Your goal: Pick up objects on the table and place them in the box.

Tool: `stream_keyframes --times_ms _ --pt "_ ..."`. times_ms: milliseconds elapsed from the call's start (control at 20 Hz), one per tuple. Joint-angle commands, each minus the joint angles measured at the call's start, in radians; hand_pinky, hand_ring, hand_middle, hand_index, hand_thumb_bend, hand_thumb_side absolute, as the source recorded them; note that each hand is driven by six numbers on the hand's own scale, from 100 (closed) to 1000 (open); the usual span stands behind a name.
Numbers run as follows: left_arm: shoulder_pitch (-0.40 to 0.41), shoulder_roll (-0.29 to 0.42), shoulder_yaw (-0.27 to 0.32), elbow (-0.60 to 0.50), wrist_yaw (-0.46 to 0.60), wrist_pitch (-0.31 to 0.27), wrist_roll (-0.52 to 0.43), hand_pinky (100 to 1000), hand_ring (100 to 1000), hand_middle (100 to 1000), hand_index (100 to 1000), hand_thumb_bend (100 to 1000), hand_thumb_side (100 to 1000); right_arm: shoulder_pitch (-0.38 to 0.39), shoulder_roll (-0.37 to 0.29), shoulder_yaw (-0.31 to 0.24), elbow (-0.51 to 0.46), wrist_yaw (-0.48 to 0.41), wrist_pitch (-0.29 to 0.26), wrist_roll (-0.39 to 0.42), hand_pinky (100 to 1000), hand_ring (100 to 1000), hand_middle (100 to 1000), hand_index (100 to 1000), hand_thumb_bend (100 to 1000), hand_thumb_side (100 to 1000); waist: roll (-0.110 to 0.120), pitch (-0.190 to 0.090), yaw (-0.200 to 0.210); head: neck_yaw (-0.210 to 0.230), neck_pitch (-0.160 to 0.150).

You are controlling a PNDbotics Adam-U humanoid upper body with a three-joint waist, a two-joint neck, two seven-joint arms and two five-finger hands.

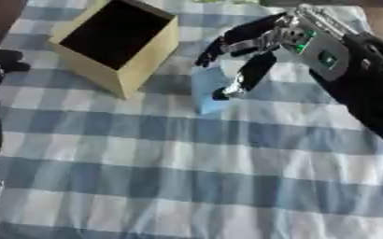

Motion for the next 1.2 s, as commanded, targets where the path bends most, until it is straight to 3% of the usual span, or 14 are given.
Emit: stream_keyframes --times_ms 50,500,700,850,1200 --pt "-0.006 0.004 0.004 -0.014 0.009 0.001 -0.005 634 650 721 774 108 789 -0.017 -0.006 -0.012 0.009 0.005 -0.144 0.136 906 910 861 1000 347 721 0.003 -0.016 0.002 -0.002 -0.001" --pt "-0.008 0.001 0.002 -0.014 0.016 0.007 -0.01 635 650 721 775 112 791 -0.008 0.004 -0.023 0.053 0.036 -0.148 0.136 893 900 840 1000 350 693 0.001 -0.015 0.003 -0.004 -0.002" --pt "-0.009 0.001 0.002 -0.014 0.018 0.008 -0.014 635 650 719 774 112 790 -0.001 0.014 -0.039 0.07 0.036 -0.124 0.136 856 859 763 924 273 713 0.002 -0.015 0.005 -0.005 -0.002" --pt "-0.008 0.0 0.001 -0.014 0.018 0.009 -0.017 635 651 721 775 112 792 -0.004 0.018 -0.052 0.066 0.006 -0.1 0.135 800 783 612 809 135 745 0.004 -0.016 0.004 -0.004 -0.001" --pt "-0.008 0.0 0.001 -0.014 0.018 0.013 -0.023 636 651 720 774 113 792 -0.013 -0.01 -0.066 -0.009 -0.082 -0.017 0.094 776 752 539 740 100 744 0.003 -0.018 0.001 -0.001 -0.004"
